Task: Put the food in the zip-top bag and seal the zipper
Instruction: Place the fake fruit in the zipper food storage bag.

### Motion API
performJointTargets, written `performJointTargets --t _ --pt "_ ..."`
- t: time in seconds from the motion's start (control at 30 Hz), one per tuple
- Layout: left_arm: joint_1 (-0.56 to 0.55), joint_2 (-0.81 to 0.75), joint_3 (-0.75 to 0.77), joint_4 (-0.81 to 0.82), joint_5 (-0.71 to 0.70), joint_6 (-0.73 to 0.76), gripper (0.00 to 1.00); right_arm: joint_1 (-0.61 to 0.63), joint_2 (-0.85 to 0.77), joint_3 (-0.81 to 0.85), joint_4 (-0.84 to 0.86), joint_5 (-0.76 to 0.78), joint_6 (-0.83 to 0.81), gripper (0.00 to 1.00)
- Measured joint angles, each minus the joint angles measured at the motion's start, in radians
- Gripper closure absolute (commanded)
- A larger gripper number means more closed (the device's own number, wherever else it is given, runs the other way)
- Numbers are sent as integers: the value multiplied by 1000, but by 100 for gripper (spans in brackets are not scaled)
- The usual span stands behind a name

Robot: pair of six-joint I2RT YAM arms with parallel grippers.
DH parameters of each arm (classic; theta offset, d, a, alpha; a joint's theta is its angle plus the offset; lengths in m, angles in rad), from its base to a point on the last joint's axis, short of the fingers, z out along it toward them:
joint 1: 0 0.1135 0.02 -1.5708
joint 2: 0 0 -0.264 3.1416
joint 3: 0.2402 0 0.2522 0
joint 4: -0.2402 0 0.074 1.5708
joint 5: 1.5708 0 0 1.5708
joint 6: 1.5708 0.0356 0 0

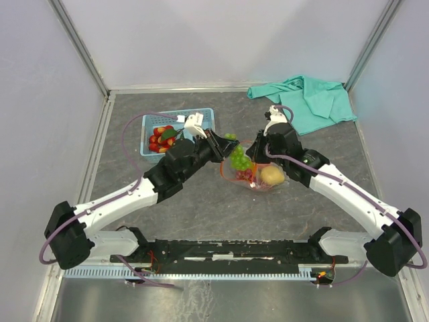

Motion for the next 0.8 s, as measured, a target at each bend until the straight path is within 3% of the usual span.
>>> performJointTargets --t 0.4,0.8 --pt "-35 86 -71 90 -191 -69 97 0 -1 -13 35 -11 51 98" --pt "-41 254 -71 146 -169 -156 95 0 -3 -13 35 -11 54 99"
